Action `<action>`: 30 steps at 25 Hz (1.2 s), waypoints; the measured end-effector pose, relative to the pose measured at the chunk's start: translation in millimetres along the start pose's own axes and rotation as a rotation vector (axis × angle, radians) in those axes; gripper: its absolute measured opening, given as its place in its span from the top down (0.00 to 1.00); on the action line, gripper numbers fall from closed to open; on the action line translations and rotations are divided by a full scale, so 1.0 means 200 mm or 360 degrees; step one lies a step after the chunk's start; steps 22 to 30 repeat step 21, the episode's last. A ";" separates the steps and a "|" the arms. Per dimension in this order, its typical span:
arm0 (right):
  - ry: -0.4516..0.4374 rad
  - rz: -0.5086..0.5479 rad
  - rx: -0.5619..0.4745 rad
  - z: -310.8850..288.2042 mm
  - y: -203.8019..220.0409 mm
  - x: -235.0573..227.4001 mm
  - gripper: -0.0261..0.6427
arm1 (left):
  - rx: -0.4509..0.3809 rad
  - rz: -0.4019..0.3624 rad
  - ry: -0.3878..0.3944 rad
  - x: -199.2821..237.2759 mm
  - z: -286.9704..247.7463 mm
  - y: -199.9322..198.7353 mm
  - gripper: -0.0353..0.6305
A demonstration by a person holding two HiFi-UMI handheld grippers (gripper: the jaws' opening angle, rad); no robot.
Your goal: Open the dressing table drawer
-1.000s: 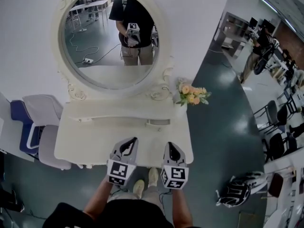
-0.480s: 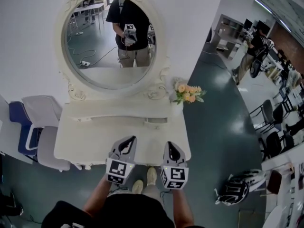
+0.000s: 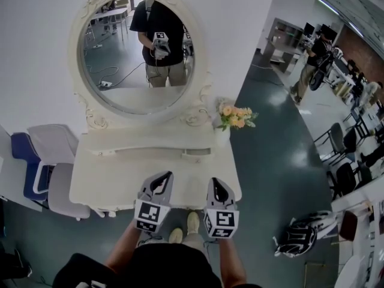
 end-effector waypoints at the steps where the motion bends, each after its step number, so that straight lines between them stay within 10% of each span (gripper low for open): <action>1: 0.0004 0.0000 0.0000 0.00 0.00 0.00 0.97 | 0.0001 -0.0001 0.0002 0.00 0.00 0.00 0.94; 30: 0.0020 0.0001 0.0000 -0.02 0.05 -0.02 0.97 | -0.0003 0.0003 0.0027 0.01 -0.04 0.01 0.94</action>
Point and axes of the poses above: the fingertips, and each gripper's own axes: z backward along the fingers, x to its left, y out of its underside, the point moved 6 cm from there along z, backward along the fingers, and after that the axes turned 13 degrees about -x, right-handed, at the moved point
